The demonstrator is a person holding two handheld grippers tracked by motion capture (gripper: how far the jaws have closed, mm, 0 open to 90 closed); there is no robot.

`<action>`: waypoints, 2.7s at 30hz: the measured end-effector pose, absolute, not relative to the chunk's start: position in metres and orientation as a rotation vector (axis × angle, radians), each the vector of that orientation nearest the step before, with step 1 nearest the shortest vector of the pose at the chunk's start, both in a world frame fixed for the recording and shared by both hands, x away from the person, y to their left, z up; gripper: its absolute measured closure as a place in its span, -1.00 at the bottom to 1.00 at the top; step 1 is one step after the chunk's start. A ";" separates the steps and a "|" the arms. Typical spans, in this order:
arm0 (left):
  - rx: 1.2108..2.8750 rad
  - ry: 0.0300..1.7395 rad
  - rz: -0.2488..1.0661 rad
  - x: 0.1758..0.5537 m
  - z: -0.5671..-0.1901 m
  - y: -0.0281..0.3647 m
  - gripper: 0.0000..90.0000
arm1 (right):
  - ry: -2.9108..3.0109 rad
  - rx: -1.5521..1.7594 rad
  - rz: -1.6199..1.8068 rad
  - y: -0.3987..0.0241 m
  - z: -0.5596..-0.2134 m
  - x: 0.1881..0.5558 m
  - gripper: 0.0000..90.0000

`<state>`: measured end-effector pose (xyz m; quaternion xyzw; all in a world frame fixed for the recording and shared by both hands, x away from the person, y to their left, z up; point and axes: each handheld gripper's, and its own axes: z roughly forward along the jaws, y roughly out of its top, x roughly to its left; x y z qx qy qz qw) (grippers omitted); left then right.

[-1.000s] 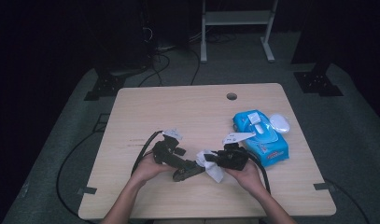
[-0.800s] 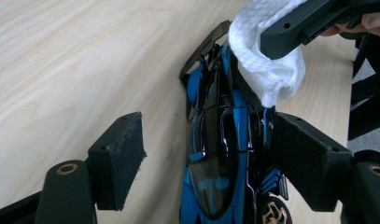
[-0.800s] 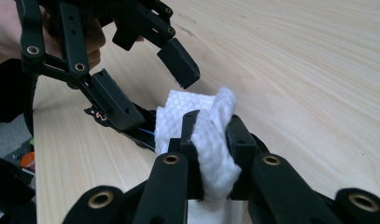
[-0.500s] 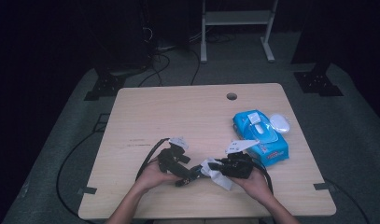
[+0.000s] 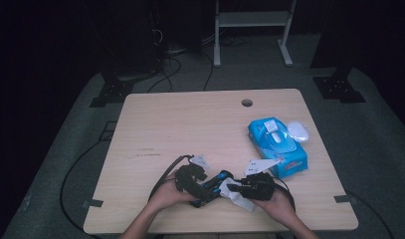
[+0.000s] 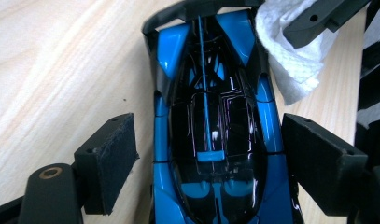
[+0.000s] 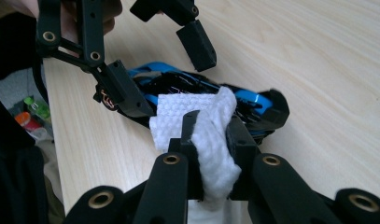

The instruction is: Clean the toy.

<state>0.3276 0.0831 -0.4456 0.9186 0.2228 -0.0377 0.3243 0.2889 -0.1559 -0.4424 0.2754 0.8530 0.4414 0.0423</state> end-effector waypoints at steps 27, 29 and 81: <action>2.552 0.470 0.109 0.311 -0.459 0.060 -0.63 | 2.509 0.965 1.603 -0.203 -0.440 0.284 0.75; 2.561 0.467 0.121 0.311 -0.461 0.059 -0.63 | 2.520 0.958 1.577 -0.200 -0.442 0.285 0.75; 2.544 0.499 0.166 0.312 -0.462 0.047 -0.53 | 2.518 0.940 1.465 -0.198 -0.448 0.287 0.72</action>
